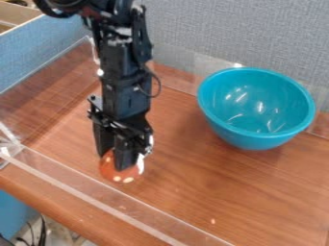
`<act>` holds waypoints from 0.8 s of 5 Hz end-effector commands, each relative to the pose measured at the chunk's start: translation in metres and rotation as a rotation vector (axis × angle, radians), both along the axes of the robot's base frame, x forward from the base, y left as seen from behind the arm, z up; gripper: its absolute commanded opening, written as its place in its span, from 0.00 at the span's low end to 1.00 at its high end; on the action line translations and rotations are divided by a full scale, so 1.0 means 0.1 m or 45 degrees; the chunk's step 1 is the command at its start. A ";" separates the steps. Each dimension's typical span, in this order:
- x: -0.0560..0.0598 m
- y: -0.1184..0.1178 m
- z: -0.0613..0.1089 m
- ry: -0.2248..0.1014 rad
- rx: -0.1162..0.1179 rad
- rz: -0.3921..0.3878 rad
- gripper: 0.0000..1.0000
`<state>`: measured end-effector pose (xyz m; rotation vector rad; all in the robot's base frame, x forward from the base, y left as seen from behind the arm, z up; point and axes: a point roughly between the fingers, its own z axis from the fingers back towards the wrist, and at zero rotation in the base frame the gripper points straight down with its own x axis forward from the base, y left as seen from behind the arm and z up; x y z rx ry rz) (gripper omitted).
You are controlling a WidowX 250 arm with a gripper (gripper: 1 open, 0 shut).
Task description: Put the mushroom in the blue bowl
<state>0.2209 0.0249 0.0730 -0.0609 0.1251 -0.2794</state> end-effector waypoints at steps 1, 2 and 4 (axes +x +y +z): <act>0.09 0.01 0.25 -0.097 0.010 0.014 0.00; 0.12 -0.03 0.38 -0.122 0.010 0.012 0.00; 0.24 -0.18 0.63 -0.184 0.025 -0.010 0.00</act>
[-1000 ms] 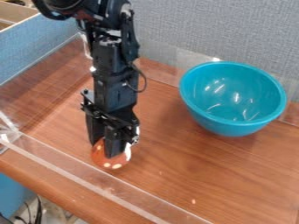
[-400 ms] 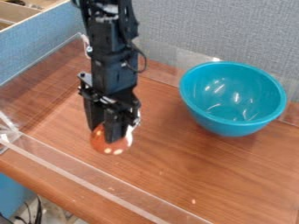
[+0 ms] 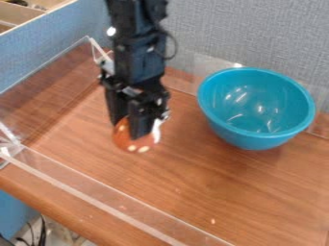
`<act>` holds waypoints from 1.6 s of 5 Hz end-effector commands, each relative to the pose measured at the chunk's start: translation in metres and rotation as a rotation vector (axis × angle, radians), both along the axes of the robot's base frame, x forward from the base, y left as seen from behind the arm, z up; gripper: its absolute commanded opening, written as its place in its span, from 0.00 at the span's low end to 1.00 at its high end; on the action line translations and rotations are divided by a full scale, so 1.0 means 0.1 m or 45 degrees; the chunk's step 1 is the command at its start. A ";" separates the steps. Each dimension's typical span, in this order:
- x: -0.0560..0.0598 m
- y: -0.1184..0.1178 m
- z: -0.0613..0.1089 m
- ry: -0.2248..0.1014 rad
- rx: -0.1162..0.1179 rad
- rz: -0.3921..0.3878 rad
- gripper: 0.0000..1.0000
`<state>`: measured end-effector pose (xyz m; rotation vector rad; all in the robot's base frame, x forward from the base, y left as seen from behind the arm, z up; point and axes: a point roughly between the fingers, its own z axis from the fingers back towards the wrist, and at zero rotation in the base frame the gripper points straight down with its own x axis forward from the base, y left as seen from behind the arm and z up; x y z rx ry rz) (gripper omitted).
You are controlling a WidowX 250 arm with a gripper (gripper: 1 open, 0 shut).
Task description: Put the mushroom in the blue bowl
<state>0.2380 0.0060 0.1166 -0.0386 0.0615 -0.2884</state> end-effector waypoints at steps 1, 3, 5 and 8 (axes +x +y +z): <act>0.19 -0.12 0.32 -0.138 0.024 -0.028 0.00; 0.57 -0.19 0.42 -0.169 0.047 -0.040 0.00; 0.76 -0.41 0.44 -0.186 0.054 -0.103 0.00; 0.91 -0.56 0.45 -0.211 0.048 -0.156 0.00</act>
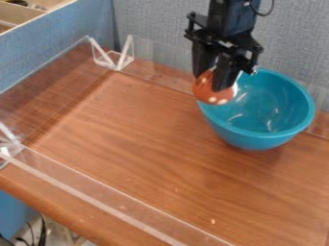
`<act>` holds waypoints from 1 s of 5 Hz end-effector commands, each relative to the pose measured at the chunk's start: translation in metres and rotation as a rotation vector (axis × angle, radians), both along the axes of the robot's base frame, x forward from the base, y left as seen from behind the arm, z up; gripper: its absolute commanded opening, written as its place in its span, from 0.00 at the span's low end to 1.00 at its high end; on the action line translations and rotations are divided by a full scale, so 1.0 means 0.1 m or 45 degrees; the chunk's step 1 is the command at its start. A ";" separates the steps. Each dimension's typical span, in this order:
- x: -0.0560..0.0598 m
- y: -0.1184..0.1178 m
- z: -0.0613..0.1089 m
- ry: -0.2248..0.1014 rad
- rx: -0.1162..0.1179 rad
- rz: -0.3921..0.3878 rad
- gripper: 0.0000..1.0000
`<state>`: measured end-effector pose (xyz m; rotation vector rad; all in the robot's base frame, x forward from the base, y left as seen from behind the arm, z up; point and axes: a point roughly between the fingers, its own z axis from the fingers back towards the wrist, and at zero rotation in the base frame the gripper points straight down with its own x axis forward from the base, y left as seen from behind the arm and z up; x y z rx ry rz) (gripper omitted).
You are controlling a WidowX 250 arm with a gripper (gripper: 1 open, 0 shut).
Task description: Put the mushroom in the blue bowl
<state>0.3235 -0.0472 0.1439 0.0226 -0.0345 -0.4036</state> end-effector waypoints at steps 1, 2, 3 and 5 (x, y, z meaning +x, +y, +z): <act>0.07 -0.04 0.22 -0.096 -0.013 -0.020 0.00; 0.07 -0.06 0.26 -0.113 -0.015 -0.028 0.00; 0.10 -0.07 0.27 -0.124 -0.017 -0.036 0.00; 0.15 -0.12 0.24 -0.135 -0.020 -0.055 0.00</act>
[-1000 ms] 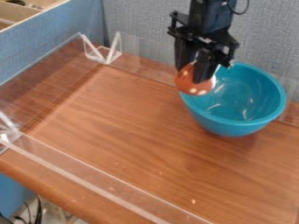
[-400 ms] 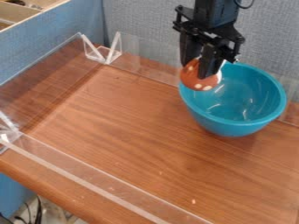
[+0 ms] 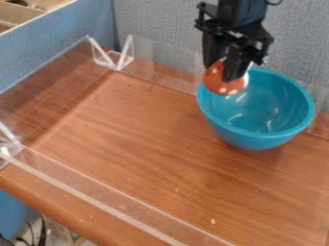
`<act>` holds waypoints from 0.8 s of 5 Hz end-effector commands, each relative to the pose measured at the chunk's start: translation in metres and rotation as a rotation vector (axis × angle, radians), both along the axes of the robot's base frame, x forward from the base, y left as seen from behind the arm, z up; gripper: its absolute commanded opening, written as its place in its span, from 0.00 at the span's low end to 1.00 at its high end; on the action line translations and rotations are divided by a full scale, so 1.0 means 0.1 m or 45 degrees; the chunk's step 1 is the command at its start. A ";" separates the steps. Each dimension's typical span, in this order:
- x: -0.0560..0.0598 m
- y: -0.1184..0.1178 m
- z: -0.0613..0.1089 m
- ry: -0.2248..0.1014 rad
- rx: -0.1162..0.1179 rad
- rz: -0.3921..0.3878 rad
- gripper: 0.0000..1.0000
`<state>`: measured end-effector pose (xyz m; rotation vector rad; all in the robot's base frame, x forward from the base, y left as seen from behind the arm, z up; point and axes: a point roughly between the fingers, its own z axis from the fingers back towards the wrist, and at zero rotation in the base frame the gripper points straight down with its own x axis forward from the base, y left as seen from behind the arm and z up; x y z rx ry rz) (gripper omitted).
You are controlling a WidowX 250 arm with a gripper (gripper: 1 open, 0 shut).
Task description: Put the mushroom in the blue bowl
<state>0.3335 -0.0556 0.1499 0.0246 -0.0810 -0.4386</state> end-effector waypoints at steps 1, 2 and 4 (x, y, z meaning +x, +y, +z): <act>0.07 -0.06 0.16 -0.080 -0.013 -0.022 0.00; 0.09 -0.08 0.15 -0.086 -0.014 -0.031 0.00; 0.15 -0.08 0.04 -0.065 -0.007 -0.031 0.00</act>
